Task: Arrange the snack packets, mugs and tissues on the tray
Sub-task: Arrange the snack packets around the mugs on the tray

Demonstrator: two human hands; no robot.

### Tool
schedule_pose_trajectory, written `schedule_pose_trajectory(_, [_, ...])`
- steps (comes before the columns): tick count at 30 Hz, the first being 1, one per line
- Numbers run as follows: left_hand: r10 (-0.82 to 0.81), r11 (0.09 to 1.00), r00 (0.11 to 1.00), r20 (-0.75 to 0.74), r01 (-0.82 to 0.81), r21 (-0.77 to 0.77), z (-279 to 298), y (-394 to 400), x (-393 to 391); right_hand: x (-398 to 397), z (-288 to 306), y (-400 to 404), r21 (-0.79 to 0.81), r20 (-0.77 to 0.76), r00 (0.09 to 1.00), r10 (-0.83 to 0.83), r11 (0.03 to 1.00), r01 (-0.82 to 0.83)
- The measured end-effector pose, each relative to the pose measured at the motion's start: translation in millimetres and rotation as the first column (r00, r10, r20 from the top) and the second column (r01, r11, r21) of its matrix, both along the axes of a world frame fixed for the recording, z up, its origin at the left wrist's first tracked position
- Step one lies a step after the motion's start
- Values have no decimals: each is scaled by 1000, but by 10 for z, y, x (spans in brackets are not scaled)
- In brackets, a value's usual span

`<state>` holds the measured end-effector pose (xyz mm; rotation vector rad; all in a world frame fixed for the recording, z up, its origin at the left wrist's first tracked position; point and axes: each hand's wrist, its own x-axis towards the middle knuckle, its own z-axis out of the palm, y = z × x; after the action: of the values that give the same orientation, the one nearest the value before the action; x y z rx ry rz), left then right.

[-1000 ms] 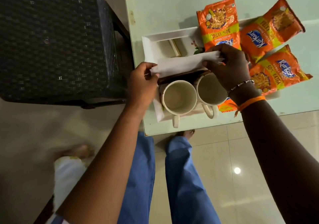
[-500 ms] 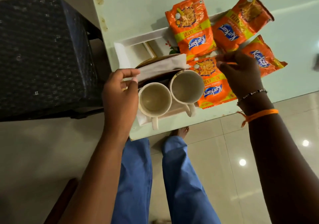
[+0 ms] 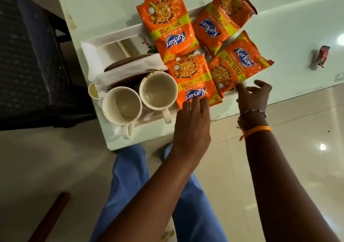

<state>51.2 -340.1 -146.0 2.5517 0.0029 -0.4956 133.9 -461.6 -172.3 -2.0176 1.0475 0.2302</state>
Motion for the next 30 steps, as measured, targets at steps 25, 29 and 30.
schedule_pose_trajectory(25, [-26, 995, 999, 23, 28, -96, -220, -103, 137, 270, -10, -723, 524, -1, 997, 82, 849, -69])
schedule_pose_trajectory(29, [19, 996, 999, 31, -16, -82, -130, -128, 212, 366, 60, -867, 315, 15, 999, 37, 948, -40])
schedule_pose_trajectory(30, [34, 995, 999, 34, -31, -92, -125, -133, 250, 407, 104, -875, 194, 102, 994, 39, 979, -59])
